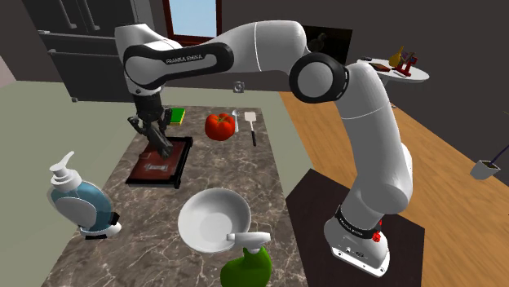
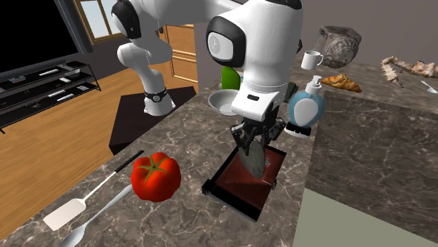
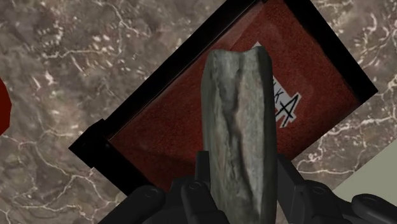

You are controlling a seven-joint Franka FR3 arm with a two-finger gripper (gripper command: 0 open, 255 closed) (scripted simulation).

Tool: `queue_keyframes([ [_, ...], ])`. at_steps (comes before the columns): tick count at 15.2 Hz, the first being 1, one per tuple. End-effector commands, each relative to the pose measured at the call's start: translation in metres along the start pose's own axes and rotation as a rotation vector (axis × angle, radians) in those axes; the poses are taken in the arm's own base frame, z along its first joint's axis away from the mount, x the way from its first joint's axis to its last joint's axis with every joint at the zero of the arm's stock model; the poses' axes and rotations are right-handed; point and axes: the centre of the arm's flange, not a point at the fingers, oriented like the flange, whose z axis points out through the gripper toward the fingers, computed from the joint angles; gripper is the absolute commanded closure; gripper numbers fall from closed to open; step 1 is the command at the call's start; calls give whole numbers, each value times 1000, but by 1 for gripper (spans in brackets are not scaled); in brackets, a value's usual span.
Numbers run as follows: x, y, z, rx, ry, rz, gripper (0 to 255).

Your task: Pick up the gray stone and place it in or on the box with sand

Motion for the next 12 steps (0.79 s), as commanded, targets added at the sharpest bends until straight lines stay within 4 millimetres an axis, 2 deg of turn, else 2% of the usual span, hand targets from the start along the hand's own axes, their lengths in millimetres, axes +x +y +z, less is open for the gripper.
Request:
queue_keyframes([
  [1, 0, 0, 1, 0, 0, 0, 255],
  [6, 0, 0, 1, 0, 0, 0, 255],
  [7, 0, 0, 1, 0, 0, 0, 0],
  [12, 0, 0, 1, 0, 0, 0, 0],
])
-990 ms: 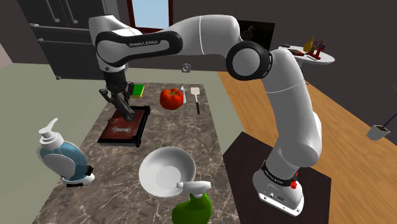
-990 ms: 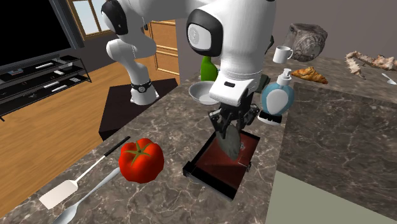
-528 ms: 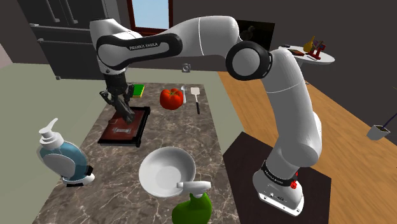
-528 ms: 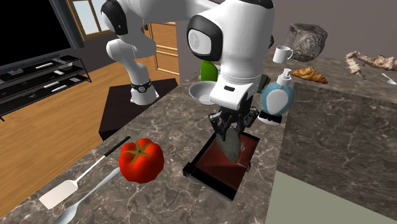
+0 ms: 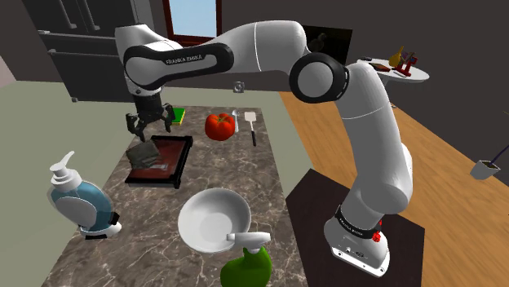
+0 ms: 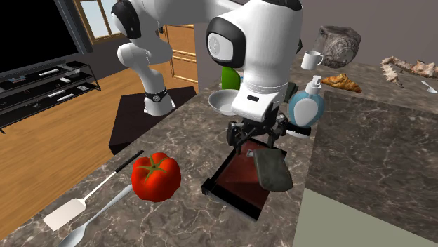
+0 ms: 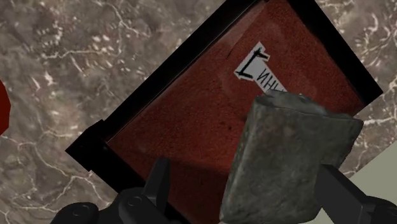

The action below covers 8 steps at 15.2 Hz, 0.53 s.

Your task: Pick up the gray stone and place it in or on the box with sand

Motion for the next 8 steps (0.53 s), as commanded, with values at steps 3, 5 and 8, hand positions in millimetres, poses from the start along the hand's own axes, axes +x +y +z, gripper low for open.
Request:
queue_keyframes([
  [3, 0, 0, -40, 0, 0, 0, 0],
  [5, 0, 0, -50, 0, 0, 0, 0],
  [8, 0, 0, -50, 0, 0, 0, 0],
])
